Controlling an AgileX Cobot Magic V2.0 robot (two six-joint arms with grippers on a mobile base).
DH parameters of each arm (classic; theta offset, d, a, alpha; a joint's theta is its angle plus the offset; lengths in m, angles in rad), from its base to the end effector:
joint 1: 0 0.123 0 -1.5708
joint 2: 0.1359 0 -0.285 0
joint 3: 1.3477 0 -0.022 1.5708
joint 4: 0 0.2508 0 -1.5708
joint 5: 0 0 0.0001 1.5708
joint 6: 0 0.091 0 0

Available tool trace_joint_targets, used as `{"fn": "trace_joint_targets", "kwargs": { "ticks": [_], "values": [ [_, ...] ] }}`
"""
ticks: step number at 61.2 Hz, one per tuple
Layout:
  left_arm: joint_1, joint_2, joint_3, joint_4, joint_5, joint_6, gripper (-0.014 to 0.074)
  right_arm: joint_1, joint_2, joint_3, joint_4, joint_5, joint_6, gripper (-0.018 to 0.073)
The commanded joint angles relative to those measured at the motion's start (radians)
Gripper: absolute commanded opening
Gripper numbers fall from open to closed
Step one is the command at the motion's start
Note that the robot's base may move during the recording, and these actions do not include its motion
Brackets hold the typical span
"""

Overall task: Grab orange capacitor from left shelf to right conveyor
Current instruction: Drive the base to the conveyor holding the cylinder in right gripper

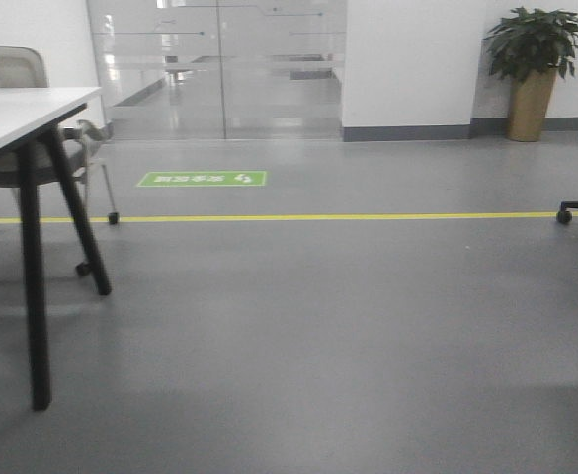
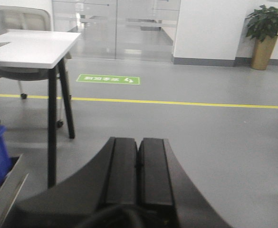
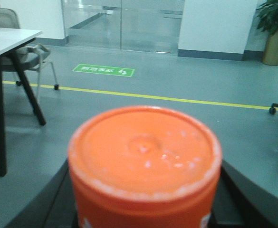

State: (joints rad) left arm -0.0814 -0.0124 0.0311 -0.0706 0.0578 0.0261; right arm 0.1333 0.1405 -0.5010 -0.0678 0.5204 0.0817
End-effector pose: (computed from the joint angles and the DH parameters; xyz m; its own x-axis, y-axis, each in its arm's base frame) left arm 0.0567 -0.0050 0.1981 0.0070 -0.0451 -0.9990 0.0858 0.9953 -0.0443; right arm 0.0332 0.0014 0.3226 -0.0733 0.0132 -0.9972 -0.0979 0.9950 0.0204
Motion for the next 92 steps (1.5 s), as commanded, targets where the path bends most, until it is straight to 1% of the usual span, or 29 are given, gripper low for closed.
{"fn": "trace_joint_targets", "kwargs": {
  "ticks": [1,92],
  "values": [
    [0.001,-0.011,-0.004,-0.003,-0.088,-0.002,-0.0127,0.001,0.012,-0.028,-0.007,-0.091,-0.003,0.0113],
    [0.001,-0.011,-0.004,-0.003,-0.088,-0.002,-0.0127,0.001,0.012,-0.028,-0.007,-0.091,-0.003,0.0113]
  ]
}}
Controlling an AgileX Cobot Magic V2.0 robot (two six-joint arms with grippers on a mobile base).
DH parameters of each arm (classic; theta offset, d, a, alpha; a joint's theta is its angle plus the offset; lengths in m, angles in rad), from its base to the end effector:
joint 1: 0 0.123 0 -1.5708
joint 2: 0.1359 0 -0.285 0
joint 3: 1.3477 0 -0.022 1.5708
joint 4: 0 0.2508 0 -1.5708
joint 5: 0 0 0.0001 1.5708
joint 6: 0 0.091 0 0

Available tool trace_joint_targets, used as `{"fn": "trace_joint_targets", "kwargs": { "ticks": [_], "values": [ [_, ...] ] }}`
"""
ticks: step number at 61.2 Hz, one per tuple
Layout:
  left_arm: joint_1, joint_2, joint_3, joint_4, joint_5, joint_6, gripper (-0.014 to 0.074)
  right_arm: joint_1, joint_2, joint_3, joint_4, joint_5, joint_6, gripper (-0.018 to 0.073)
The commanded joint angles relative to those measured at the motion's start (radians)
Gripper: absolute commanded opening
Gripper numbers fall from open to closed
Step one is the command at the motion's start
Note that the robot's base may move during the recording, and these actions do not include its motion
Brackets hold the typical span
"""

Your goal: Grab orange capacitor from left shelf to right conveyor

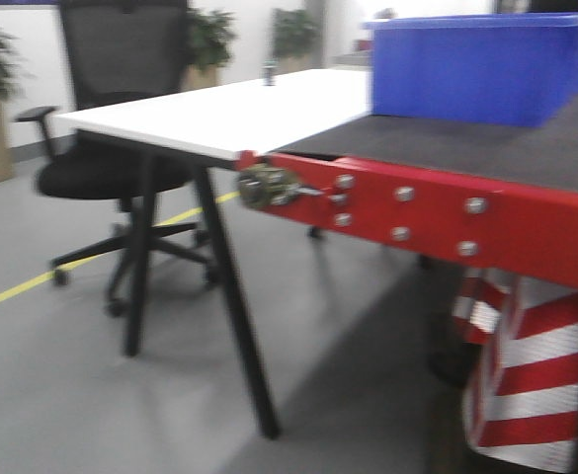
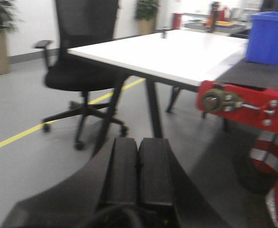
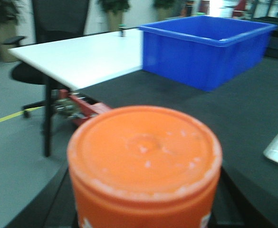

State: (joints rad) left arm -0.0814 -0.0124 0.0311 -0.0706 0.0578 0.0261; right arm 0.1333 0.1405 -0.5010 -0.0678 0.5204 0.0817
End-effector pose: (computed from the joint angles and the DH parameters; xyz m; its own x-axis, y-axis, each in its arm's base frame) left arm 0.0567 -0.0050 0.1981 0.0070 -0.0451 -0.9990 0.0858 0.9953 -0.0443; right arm 0.0332 0.0014 0.3226 -0.0733 0.0132 -0.9972 -0.0979 0.9950 0.0204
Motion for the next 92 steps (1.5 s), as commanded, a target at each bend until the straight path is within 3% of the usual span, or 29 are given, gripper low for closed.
{"fn": "trace_joint_targets", "kwargs": {
  "ticks": [1,92],
  "values": [
    [0.001,-0.011,-0.004,-0.003,-0.088,-0.002,-0.0127,0.001,0.012,-0.028,-0.007,-0.091,-0.003,0.0113],
    [0.001,-0.011,-0.004,-0.003,-0.088,-0.002,-0.0127,0.001,0.012,-0.028,-0.007,-0.091,-0.003,0.0113]
  ]
}}
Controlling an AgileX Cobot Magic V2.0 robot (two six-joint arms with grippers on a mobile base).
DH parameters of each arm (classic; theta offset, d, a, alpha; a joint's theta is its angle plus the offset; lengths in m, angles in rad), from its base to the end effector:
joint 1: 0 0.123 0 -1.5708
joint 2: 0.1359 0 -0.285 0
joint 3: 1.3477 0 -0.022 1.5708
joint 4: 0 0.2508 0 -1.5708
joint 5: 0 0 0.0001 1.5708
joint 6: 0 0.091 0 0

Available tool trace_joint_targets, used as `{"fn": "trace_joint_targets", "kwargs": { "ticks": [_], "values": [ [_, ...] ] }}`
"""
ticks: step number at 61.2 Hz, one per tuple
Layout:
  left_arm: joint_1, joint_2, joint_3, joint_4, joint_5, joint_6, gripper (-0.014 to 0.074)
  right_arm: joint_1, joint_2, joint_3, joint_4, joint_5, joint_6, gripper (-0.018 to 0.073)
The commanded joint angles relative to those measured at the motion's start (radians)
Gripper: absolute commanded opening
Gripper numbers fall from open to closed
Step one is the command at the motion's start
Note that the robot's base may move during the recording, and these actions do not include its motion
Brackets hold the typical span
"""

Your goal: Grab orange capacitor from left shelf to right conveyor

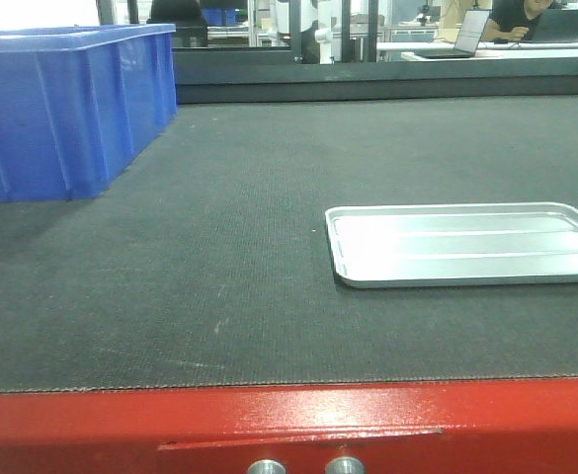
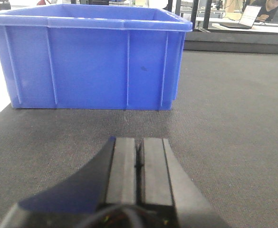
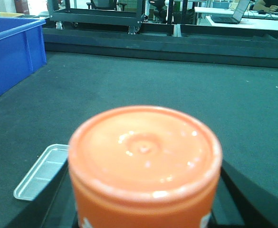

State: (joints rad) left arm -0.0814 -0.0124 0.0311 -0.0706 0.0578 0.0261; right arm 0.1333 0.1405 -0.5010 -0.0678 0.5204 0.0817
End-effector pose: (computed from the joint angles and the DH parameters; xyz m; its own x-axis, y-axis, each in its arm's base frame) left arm 0.0567 -0.0050 0.1981 0.0070 -0.0451 -0.9990 0.0858 0.9953 -0.0443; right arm 0.0332 0.0014 0.3226 -0.0733 0.0132 -0.9972 -0.0979 0.9950 0.0204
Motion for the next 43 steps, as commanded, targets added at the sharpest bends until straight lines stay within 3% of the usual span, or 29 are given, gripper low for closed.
{"fn": "trace_joint_targets", "kwargs": {
  "ticks": [1,43],
  "values": [
    [0.001,-0.011,-0.004,-0.003,-0.088,-0.002,-0.0127,0.001,0.012,-0.028,-0.007,-0.091,-0.003,0.0113],
    [0.001,-0.011,-0.004,-0.003,-0.088,-0.002,-0.0127,0.001,0.012,-0.028,0.0,-0.092,-0.003,0.0113]
  ]
}}
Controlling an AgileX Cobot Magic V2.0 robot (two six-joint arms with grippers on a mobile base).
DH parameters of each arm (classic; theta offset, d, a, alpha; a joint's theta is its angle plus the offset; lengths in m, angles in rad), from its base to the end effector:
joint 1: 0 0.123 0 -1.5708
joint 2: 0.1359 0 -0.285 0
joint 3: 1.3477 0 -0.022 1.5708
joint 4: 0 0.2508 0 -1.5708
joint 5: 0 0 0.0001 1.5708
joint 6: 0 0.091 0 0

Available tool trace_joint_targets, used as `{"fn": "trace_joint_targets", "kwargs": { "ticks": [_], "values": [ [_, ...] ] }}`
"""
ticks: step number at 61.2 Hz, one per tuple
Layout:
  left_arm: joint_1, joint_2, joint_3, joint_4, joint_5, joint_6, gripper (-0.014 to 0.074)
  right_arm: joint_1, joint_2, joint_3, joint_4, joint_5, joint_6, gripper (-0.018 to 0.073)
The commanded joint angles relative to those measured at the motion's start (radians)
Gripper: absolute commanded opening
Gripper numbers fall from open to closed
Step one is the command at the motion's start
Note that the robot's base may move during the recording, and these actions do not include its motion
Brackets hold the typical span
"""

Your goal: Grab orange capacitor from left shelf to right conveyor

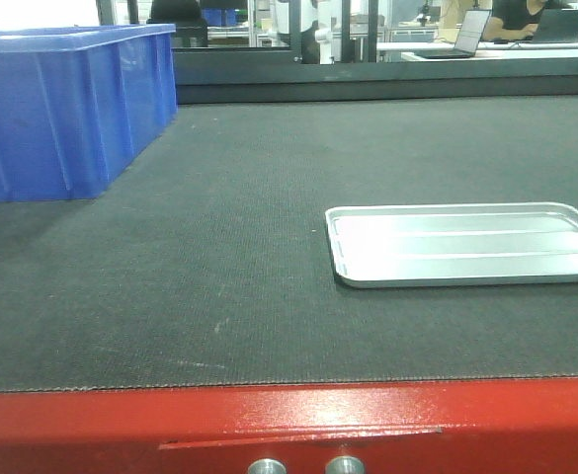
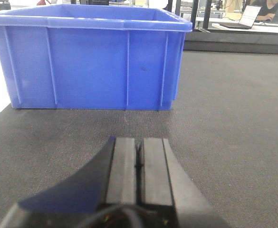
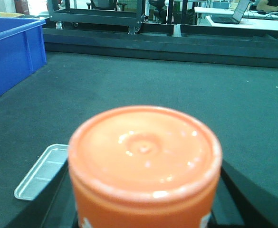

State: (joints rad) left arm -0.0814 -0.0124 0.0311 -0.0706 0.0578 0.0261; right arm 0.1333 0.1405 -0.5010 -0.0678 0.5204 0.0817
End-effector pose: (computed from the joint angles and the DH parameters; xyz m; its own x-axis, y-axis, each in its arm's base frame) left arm 0.0567 -0.0050 0.1981 0.0070 -0.0451 -0.9990 0.0858 0.9953 -0.0443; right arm 0.0332 0.0014 0.3226 -0.0733 0.0132 -0.9972 -0.0979 0.9950 0.0204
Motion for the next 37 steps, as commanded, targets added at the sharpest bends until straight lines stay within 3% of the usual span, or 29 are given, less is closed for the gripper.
{"fn": "trace_joint_targets", "kwargs": {
  "ticks": [1,11,22,29,37],
  "values": [
    [0.001,-0.011,-0.004,-0.003,-0.088,-0.002,-0.0127,0.001,0.012,-0.028,0.001,-0.091,-0.003,0.0113],
    [0.001,-0.011,-0.004,-0.003,-0.088,-0.002,-0.0127,0.001,0.068,-0.054,0.004,-0.126,-0.003,0.0113],
    [0.001,-0.011,-0.004,-0.003,-0.088,-0.002,-0.0127,0.001,0.312,-0.17,0.012,-0.195,-0.003,0.0113],
    [0.001,-0.011,-0.004,-0.003,-0.088,-0.002,-0.0127,0.003,0.528,-0.227,0.068,-0.344,-0.003,0.0113],
    [0.001,-0.011,-0.004,-0.003,-0.088,-0.002,-0.0127,0.031,0.702,-0.229,0.068,-0.551,-0.003,0.0113]
  ]
}}
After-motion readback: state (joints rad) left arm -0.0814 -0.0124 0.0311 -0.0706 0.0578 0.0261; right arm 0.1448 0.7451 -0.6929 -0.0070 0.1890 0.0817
